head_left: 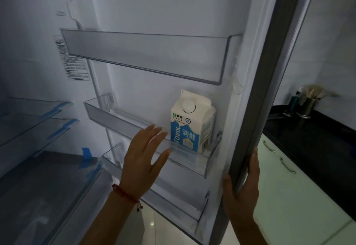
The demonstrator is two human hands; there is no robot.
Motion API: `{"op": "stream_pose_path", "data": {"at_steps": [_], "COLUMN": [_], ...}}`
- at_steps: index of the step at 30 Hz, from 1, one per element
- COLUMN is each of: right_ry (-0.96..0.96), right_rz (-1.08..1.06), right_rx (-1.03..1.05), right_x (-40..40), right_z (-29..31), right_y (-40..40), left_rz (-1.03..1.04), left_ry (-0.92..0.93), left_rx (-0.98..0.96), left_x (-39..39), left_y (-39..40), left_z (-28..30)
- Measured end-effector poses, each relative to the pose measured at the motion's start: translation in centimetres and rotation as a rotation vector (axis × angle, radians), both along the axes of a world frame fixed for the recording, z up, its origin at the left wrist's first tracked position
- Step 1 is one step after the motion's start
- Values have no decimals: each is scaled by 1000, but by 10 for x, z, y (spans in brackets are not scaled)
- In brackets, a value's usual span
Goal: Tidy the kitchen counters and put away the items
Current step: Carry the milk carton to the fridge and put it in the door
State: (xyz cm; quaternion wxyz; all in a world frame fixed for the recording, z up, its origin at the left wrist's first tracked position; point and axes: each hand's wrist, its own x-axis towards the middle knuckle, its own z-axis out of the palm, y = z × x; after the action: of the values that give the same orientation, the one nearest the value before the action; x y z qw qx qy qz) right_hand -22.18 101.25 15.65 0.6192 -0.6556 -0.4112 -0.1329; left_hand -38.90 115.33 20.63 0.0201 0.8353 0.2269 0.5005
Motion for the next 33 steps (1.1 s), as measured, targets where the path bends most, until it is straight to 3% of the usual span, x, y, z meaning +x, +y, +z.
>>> {"op": "stream_pose_path", "data": {"at_steps": [6,14,19,23,28,31,33], "right_ry": [-46,-276,-145,-19,-19,-33,0], "right_rz": [-69,-90,67,207,357,438,506], "right_rx": [15,3,73,25,61,110,112], "right_x": [-38,-87,-119,-160,-218,-252,-273], "right_z": [-6,-5,10,19,23,23,23], "right_y": [-14,-56,-58,-46,-29,-18,-8], "left_rz": [-42,-20,55,218,409,536,606], "left_ry": [47,69,143,165,-59,-292,-342], "left_rx": [-70,-204,-196,-30,149,111,53], "left_x": [-35,-108,-158,-207,-286,-327,-346], "left_y": [-5,-17,-23,-46,-73,-74,-67], "left_z": [2,0,6,13,27,31,28]}}
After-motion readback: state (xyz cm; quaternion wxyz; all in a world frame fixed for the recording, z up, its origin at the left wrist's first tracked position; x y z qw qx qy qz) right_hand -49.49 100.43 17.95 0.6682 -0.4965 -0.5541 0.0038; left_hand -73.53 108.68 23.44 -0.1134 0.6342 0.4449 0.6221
